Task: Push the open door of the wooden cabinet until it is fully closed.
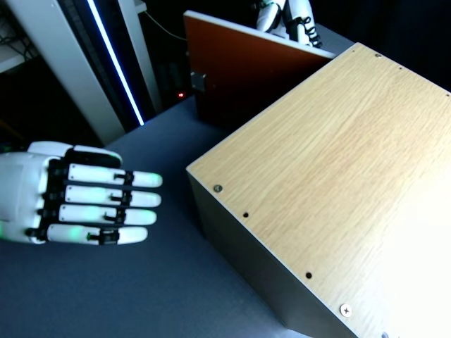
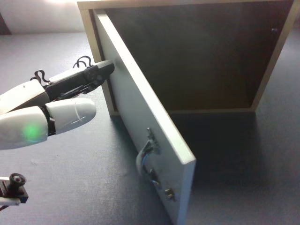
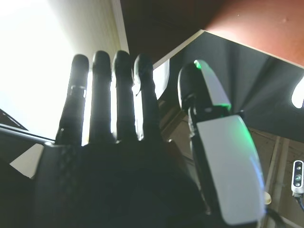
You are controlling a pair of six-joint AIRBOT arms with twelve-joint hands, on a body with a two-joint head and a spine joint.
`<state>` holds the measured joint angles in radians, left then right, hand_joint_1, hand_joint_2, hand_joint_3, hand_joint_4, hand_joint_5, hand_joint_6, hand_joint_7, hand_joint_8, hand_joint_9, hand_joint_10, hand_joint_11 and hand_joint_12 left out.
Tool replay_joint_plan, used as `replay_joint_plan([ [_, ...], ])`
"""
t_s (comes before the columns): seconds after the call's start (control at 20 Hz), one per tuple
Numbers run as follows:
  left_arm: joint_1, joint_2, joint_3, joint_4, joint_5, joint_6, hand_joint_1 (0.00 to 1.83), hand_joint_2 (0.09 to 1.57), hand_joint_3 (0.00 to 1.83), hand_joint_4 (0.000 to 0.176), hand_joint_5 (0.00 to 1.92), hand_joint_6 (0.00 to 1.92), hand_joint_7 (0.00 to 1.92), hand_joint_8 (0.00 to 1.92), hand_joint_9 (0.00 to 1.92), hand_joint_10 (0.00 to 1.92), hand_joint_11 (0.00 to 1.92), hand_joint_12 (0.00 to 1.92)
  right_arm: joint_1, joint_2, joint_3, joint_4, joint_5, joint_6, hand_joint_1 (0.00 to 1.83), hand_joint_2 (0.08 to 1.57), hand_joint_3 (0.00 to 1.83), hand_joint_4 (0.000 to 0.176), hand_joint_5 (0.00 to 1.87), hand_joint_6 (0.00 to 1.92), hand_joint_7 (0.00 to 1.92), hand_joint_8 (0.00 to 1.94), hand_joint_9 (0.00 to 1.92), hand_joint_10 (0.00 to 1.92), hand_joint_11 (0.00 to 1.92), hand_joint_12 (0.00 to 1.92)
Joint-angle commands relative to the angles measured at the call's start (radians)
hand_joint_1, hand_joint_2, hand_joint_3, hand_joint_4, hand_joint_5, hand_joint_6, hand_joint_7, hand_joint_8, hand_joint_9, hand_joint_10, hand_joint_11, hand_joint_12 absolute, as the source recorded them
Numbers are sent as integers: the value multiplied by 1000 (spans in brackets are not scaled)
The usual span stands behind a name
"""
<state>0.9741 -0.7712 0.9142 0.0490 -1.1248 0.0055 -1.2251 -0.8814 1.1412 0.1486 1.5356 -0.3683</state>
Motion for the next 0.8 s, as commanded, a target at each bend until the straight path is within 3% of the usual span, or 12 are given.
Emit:
replay_joint_plan([
  [0.0,-11,-4,4,-9,-117,-6,0,1470,0,0,71,7,82,3,75,0,52,9,5,-2,5,28,122,8,611,1355,0,0,453,0,421,2,358,1,0,790],
  [0.75,-100,-65,46,46,-69,-6,16,1498,3,0,122,6,109,10,96,9,64,15,6,-1,5,31,125,8,631,1348,0,0,463,2,433,3,368,4,0,773],
])
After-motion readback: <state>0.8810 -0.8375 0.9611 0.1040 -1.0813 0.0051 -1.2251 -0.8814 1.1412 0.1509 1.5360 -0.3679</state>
